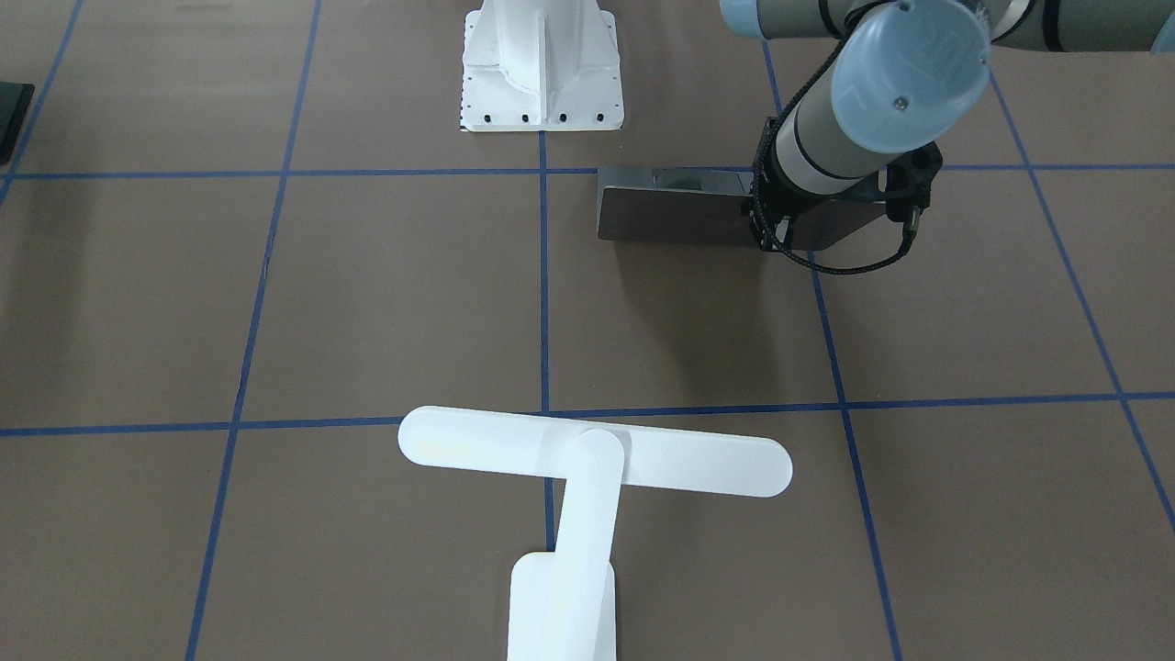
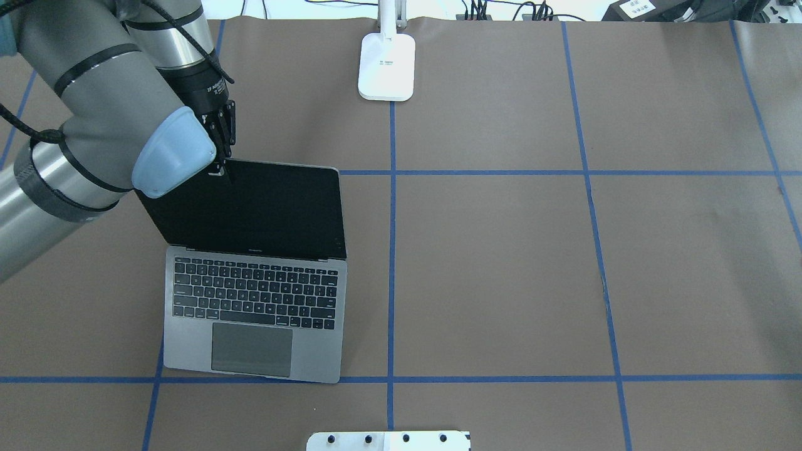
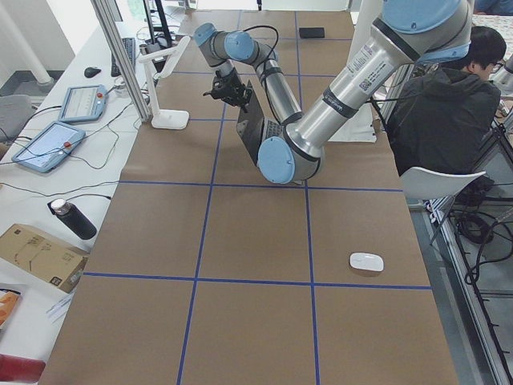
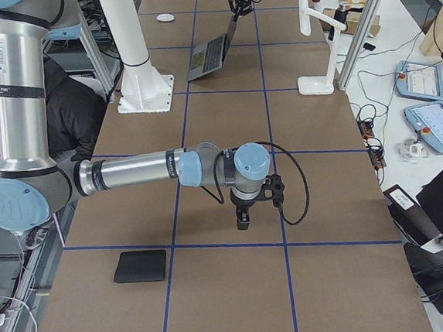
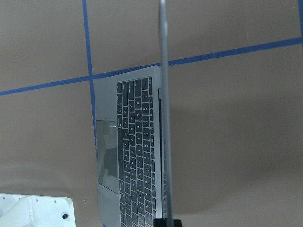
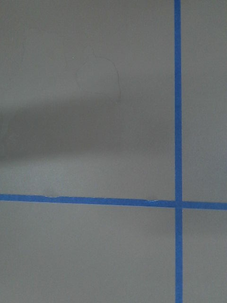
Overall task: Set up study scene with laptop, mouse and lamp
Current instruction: 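Slide the laptop farther from the robot toward the grid center with the left gripper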
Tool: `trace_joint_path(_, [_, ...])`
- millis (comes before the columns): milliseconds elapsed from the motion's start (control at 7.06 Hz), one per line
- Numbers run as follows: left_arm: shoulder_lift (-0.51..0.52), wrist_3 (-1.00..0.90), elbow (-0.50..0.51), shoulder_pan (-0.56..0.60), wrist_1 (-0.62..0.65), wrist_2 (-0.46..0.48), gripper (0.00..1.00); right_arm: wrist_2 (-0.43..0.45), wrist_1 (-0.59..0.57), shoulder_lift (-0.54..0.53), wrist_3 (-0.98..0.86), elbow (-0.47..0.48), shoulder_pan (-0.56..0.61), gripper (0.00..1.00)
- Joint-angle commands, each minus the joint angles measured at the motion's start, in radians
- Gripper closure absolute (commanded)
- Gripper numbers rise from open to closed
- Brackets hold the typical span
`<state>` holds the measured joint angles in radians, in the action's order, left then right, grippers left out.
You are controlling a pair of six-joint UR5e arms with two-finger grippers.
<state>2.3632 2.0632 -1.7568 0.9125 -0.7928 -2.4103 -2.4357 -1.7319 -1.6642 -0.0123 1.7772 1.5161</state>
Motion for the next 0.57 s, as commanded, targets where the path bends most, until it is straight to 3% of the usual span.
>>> trace_joint_path(0, [0.001,0.02,0.03,0.002,-0.048,0.0,1.0,0.001,0.0,0.001,0.0,-0.001,-0.001,0.0])
trace_joint_path(425, [-0.001,0.22,0.135,0.011,-0.282,0.0,1.0,0.003,0.0,0.009,-0.002,-0.016,-0.001,0.0])
